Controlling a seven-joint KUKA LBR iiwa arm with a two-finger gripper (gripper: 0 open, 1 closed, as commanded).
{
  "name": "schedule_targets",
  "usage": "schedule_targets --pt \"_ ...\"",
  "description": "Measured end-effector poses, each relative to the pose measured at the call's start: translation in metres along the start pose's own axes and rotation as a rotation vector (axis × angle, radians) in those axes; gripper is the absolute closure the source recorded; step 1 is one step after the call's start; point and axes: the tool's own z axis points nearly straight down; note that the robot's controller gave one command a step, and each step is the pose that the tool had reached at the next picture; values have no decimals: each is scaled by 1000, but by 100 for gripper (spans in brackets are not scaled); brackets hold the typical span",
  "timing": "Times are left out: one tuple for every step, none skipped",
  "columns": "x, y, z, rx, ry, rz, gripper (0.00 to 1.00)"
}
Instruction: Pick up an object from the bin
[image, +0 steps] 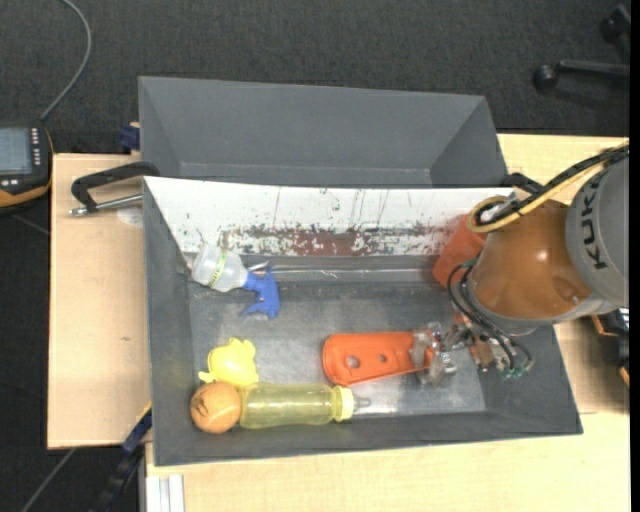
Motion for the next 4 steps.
schedule_targets --pt "0 0 0 0 0 -1 100" --pt "-2 3 0 0 -2 -8 100" --pt "0 9 -21 0 -5 -33 100" --pt "7 9 -26 0 -3 -82 100"
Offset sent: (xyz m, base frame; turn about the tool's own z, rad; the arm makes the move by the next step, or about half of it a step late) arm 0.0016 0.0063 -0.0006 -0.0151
